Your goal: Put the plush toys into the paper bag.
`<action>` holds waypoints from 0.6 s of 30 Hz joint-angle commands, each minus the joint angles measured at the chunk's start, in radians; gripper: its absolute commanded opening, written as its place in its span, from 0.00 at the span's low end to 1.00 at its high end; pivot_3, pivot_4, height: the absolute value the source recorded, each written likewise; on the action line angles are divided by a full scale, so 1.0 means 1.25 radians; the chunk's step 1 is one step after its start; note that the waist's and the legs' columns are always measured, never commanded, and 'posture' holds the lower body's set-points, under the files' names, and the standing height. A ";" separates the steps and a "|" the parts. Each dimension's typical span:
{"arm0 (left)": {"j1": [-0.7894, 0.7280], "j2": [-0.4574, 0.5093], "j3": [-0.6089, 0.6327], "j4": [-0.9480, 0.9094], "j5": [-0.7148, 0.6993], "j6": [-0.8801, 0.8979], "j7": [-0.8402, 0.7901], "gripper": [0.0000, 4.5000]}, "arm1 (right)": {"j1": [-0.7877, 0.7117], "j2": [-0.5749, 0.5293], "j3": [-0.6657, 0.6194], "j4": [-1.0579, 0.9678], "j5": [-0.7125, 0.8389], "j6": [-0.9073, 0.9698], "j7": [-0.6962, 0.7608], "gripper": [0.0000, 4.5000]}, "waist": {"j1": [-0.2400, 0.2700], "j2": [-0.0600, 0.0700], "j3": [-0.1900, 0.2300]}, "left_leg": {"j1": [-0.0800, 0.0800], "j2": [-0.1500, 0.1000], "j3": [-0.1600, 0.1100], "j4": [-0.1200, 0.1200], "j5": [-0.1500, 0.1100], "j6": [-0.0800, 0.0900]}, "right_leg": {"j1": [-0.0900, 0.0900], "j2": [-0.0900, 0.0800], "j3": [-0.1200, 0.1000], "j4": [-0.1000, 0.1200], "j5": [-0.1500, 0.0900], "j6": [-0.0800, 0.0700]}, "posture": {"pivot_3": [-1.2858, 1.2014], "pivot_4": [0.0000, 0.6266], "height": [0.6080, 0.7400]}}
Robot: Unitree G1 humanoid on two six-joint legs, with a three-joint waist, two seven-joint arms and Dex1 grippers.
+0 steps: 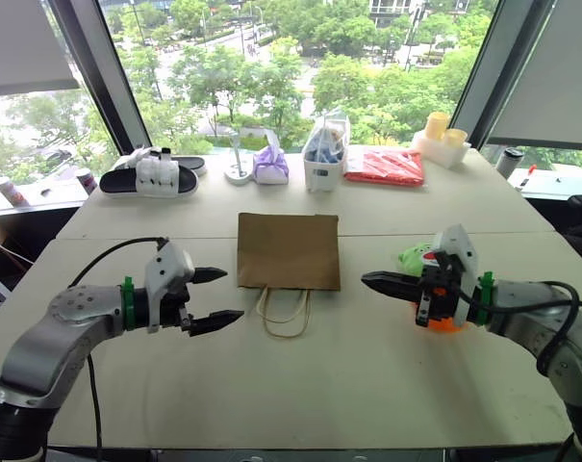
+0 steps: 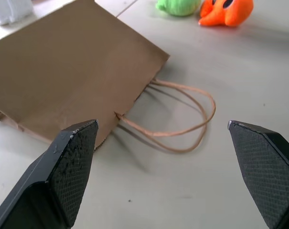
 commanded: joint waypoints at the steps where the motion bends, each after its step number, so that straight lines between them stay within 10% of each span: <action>1: -0.036 -0.004 -0.033 0.066 0.076 -0.121 -0.043 0.99 | 0.018 0.006 -0.034 -0.052 0.009 -0.015 -0.022 0.01 | 0.000 0.000 0.000 | 0.000 0.000 0.000 0.000 0.000 0.000 | 0.000 0.000 0.000 0.000 0.000 0.000 | 0.52 0.24 1.00; 16: -0.262 -0.195 -0.215 0.487 0.312 -0.581 -0.136 0.99 | 0.084 0.076 -0.021 -0.133 0.000 -0.016 -0.147 0.01 | -0.004 -0.001 0.000 | 0.000 -0.001 0.000 0.002 0.000 0.000 | 0.000 0.000 0.000 0.000 0.002 0.003 | 0.52 0.24 1.00; 18: -0.290 -0.216 -0.220 0.527 0.320 -0.608 -0.141 0.87 | 0.094 0.084 -0.020 -0.146 0.001 -0.016 -0.164 0.01 | -0.002 -0.001 0.000 | 0.000 -0.001 0.000 0.001 0.000 0.000 | 0.000 0.000 0.000 0.000 0.002 0.003 | 0.52 0.24 1.00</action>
